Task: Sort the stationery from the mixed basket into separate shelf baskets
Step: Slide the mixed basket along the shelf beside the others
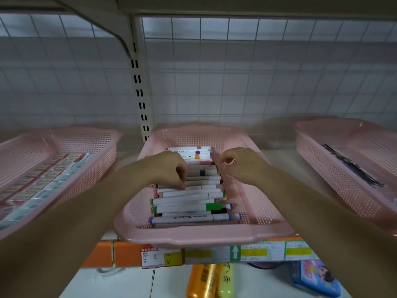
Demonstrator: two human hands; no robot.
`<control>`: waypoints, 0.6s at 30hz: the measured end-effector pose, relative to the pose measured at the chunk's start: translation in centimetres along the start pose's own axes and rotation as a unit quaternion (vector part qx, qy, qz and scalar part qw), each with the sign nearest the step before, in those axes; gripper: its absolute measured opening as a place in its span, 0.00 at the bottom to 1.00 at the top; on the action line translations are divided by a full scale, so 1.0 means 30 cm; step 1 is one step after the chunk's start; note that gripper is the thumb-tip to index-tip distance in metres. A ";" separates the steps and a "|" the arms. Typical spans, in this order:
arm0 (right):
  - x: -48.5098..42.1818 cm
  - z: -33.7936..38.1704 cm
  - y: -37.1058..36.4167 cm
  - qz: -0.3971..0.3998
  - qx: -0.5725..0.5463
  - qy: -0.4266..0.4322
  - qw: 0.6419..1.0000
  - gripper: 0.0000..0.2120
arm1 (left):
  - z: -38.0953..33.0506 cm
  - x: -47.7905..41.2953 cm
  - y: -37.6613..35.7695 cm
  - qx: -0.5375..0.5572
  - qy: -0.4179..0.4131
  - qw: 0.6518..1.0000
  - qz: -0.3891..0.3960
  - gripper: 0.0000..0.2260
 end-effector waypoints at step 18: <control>-0.018 0.435 -0.029 -0.079 0.129 0.208 0.966 0.21 | 0.238 0.413 0.137 -0.156 0.029 0.956 -0.247 0.19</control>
Point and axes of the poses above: each hand's wrist, its own x-axis away from the middle knuckle, its own y-axis out of the back of the hand, z = x × y, the point moved 2 cm from there along -x, towards the middle knuckle, and after that the axes turned 8 degrees about z, right-handed, at the moved point
